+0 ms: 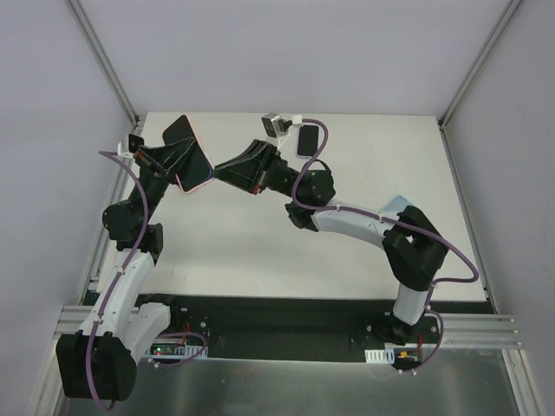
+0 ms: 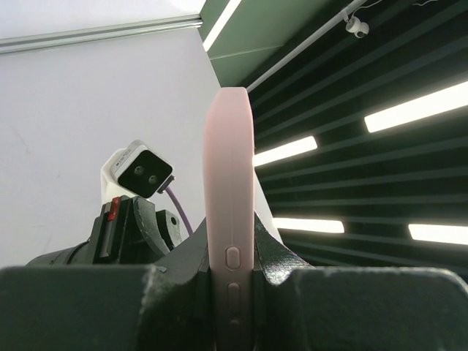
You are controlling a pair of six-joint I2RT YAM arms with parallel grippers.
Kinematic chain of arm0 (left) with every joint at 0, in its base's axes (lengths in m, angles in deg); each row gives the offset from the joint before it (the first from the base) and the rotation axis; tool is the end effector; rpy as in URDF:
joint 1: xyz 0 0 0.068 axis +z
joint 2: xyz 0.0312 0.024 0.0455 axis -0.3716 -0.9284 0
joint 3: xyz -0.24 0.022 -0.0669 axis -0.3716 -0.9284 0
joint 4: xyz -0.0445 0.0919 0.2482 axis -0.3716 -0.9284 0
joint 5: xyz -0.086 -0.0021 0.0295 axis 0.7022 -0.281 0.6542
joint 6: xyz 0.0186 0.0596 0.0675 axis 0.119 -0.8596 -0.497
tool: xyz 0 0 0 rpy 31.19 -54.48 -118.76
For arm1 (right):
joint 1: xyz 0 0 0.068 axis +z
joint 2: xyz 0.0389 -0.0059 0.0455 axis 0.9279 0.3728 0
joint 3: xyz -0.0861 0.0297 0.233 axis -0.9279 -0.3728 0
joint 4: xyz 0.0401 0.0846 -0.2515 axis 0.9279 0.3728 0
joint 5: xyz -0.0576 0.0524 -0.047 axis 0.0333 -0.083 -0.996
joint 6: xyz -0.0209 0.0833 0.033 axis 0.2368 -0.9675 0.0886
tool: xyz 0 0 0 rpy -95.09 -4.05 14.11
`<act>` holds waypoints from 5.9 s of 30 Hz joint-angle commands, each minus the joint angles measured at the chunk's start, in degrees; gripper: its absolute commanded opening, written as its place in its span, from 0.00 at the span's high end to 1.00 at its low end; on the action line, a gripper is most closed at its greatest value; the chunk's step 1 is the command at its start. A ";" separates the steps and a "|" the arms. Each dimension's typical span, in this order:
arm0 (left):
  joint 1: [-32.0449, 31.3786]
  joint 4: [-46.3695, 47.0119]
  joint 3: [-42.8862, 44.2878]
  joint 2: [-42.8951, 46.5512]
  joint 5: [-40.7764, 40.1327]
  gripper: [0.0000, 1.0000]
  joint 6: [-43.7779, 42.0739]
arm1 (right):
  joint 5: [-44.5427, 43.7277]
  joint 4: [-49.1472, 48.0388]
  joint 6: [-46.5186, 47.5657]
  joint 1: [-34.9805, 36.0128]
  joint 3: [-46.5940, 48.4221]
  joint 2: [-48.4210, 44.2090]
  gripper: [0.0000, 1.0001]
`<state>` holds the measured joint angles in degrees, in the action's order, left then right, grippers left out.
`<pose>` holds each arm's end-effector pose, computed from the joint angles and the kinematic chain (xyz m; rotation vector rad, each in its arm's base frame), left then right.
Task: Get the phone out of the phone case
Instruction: Remove the phone case from the phone.
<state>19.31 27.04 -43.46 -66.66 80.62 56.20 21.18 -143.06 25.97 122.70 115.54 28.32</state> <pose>0.2210 -0.0531 0.3914 -0.4003 1.0322 -2.1277 0.2041 0.3567 0.3915 -0.5629 0.7484 2.0463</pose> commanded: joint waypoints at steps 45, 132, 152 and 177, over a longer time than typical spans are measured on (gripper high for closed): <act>-2.86 3.14 4.91 -1.27 7.32 1.00 14.98 | 14.14 -2.13 2.94 6.14 6.71 7.83 0.99; -2.77 12.28 10.71 -3.03 5.04 1.00 20.08 | -3.52 17.98 5.93 -1.15 -11.84 9.16 0.99; -2.77 7.89 10.98 -2.59 13.12 1.00 11.65 | -13.72 81.71 21.84 0.34 5.30 -1.48 0.90; -2.77 7.45 8.52 -2.32 18.22 1.00 5.40 | -8.01 76.10 18.50 0.78 12.34 1.51 0.67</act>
<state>21.56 18.21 -38.23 -73.80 84.56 48.59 13.64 -73.82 41.42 120.45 129.90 21.17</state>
